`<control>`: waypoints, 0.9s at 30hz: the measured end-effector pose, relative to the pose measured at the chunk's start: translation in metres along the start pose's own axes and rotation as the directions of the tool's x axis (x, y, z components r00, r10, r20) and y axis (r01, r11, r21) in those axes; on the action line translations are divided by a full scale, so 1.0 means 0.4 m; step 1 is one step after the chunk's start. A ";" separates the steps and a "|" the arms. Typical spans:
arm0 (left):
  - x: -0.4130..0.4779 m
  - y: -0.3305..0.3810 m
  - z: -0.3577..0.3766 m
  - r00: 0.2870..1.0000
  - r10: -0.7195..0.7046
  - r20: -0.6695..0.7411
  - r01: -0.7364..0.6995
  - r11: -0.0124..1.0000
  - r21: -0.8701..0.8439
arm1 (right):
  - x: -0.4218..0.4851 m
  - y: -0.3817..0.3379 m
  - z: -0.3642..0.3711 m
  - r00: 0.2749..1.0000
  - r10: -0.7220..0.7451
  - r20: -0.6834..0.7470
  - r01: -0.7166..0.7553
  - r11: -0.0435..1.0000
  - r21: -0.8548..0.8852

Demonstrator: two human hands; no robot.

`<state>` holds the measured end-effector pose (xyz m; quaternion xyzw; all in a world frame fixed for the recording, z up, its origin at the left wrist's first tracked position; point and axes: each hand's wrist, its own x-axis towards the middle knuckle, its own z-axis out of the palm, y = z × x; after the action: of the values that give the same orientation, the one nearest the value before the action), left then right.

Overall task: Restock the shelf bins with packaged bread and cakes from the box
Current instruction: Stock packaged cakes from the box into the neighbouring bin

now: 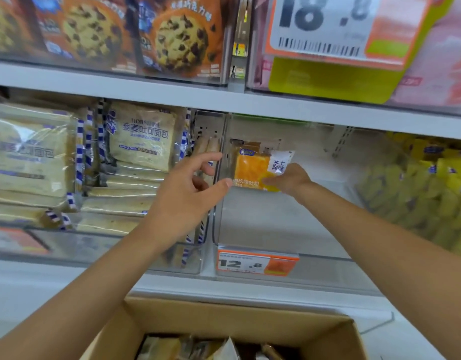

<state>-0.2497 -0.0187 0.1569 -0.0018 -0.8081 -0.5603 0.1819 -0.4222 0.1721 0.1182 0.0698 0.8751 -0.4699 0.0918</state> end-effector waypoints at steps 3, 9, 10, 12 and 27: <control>0.000 -0.001 0.001 1.000 0.014 -0.006 -0.014 1.000 0.001 | 0.001 0.004 0.002 1.000 0.001 0.008 -0.003 0.972 0.237; 0.006 -0.008 0.004 0.999 0.036 -0.017 -0.035 0.999 0.015 | 0.020 0.017 0.008 0.998 -0.040 -0.054 0.050 0.978 0.203; 0.007 -0.010 0.004 0.999 0.041 -0.018 -0.041 0.999 0.018 | 0.010 0.016 0.001 0.998 -0.037 -0.056 0.046 0.985 0.168; 0.010 -0.011 0.006 0.999 0.042 -0.017 -0.042 0.999 0.032 | -0.009 0.022 -0.019 0.998 -0.009 -0.065 0.015 0.995 0.101; -0.223 0.083 0.001 0.994 0.106 -0.011 -0.096 0.936 0.339 | -0.597 0.100 -0.069 0.817 -0.557 -0.149 0.509 0.818 -0.267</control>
<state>-0.1595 0.0120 0.1604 -0.0039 -0.8884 -0.4031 0.2197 -0.1840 0.2084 0.1549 -0.1379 0.9094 -0.3685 -0.1346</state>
